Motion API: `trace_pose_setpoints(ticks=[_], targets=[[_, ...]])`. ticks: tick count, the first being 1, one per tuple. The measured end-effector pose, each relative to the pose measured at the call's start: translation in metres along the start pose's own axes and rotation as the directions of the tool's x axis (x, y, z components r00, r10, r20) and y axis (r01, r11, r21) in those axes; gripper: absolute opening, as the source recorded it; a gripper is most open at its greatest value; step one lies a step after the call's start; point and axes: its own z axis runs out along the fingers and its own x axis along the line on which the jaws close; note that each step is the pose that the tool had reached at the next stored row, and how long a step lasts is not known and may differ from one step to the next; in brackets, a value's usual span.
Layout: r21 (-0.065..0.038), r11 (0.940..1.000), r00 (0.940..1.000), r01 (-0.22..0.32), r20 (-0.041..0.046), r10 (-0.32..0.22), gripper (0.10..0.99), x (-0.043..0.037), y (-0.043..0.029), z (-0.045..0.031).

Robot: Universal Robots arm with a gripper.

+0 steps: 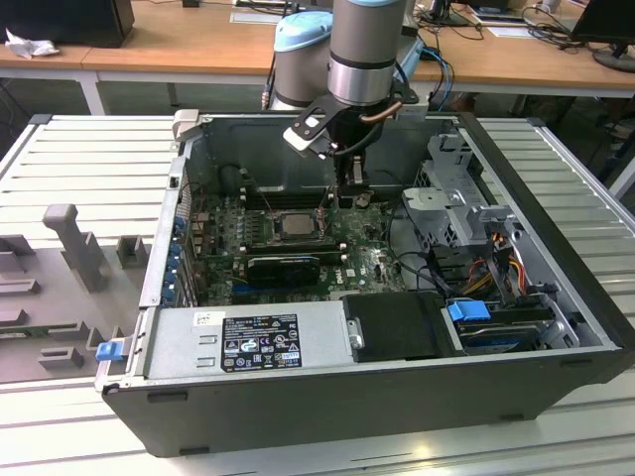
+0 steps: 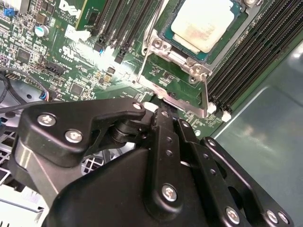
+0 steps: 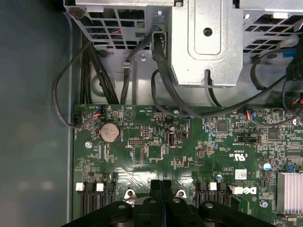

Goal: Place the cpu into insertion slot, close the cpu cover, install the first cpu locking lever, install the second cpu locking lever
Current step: 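Close the cpu cover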

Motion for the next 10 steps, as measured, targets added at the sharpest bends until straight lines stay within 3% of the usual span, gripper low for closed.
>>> trace_pose_setpoints(ticks=[10], targets=[[0.0, 1.0, 1.0, 0.0, 0.0, 0.0, 0.106, 0.0, -0.0043, -0.0001]])
